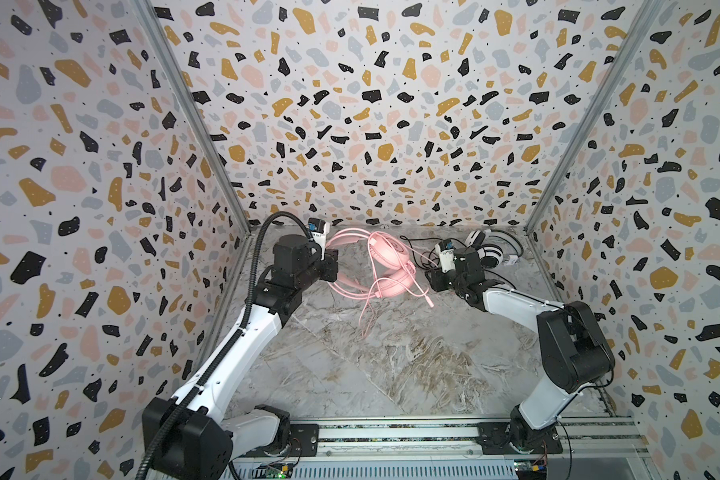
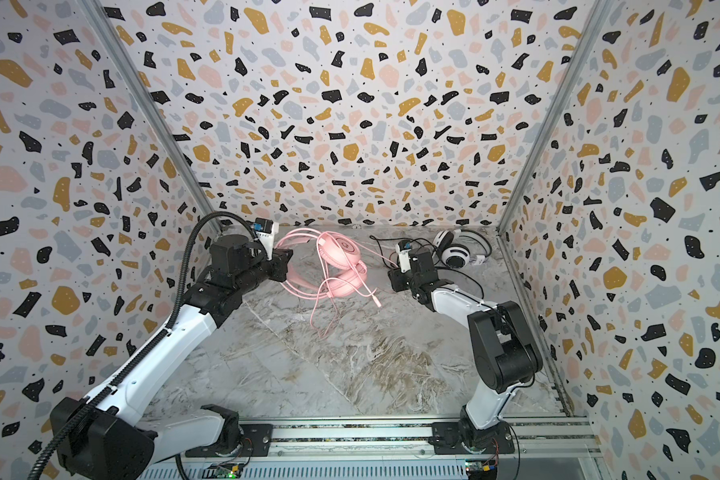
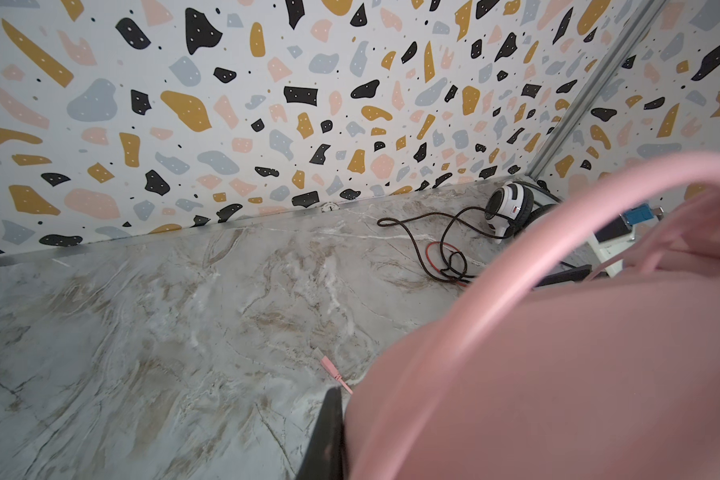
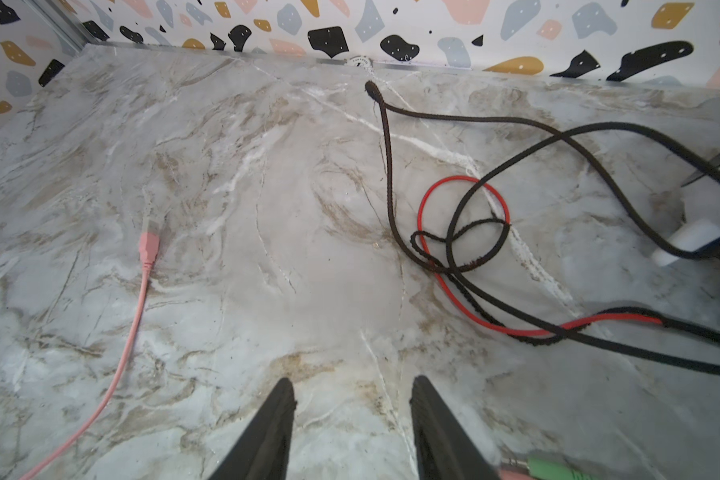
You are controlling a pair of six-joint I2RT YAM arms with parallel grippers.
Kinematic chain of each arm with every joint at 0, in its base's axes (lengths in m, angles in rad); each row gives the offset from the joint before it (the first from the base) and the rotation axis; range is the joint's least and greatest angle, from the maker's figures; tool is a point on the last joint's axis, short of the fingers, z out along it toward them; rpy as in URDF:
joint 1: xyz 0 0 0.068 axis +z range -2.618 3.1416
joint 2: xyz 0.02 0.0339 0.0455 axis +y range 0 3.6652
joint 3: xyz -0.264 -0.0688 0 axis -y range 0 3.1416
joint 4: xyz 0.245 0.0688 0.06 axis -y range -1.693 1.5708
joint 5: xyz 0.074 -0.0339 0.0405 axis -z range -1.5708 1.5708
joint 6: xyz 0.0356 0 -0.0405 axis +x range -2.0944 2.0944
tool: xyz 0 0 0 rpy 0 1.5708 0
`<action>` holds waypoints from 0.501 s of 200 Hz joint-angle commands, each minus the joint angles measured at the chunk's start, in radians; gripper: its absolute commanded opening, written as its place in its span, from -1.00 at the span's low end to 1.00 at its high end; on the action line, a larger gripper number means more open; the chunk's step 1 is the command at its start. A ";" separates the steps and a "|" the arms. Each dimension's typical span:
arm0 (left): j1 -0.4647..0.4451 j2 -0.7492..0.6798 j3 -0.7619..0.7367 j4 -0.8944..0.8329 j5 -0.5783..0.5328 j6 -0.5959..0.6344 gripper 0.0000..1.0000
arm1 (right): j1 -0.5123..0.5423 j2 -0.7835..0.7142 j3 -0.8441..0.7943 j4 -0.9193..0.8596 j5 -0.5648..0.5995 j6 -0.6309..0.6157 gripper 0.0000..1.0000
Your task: Wrap the headphones
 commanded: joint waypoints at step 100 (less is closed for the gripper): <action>0.038 -0.018 0.027 0.204 0.054 -0.116 -1.00 | -0.046 -0.099 -0.049 -0.014 0.004 0.013 -0.02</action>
